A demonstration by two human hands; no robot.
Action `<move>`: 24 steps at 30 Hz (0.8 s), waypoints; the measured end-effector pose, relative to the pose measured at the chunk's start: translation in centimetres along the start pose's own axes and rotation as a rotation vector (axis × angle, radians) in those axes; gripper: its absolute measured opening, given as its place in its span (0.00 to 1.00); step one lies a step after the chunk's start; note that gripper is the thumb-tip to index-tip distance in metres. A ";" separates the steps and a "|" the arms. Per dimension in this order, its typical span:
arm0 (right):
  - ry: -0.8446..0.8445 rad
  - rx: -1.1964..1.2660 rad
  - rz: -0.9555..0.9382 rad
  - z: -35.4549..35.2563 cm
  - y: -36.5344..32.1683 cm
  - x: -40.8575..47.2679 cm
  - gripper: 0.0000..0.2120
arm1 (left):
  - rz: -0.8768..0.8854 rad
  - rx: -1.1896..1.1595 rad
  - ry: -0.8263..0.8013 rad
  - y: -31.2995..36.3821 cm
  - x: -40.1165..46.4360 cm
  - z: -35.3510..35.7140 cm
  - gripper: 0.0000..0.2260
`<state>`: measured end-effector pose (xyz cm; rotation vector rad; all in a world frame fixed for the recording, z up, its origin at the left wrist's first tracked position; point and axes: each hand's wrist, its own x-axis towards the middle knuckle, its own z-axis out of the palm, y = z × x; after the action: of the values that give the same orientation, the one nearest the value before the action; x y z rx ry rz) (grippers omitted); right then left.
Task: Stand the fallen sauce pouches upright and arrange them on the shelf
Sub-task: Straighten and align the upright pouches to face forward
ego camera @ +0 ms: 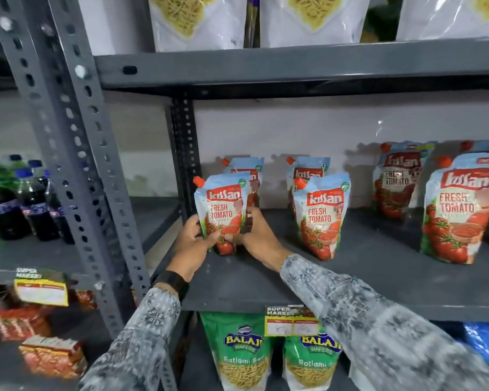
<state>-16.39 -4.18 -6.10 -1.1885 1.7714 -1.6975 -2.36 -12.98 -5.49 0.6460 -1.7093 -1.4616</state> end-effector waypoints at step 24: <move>0.184 -0.153 -0.006 -3.2 -0.2 -5.0 0.38 | -0.034 0.015 -0.110 0.3 -0.9 2.6 0.22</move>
<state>-16.07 1.79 -6.62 -1.1311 2.0413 -1.7500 -3.98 -10.71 -5.55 0.6153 -1.8032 -1.5344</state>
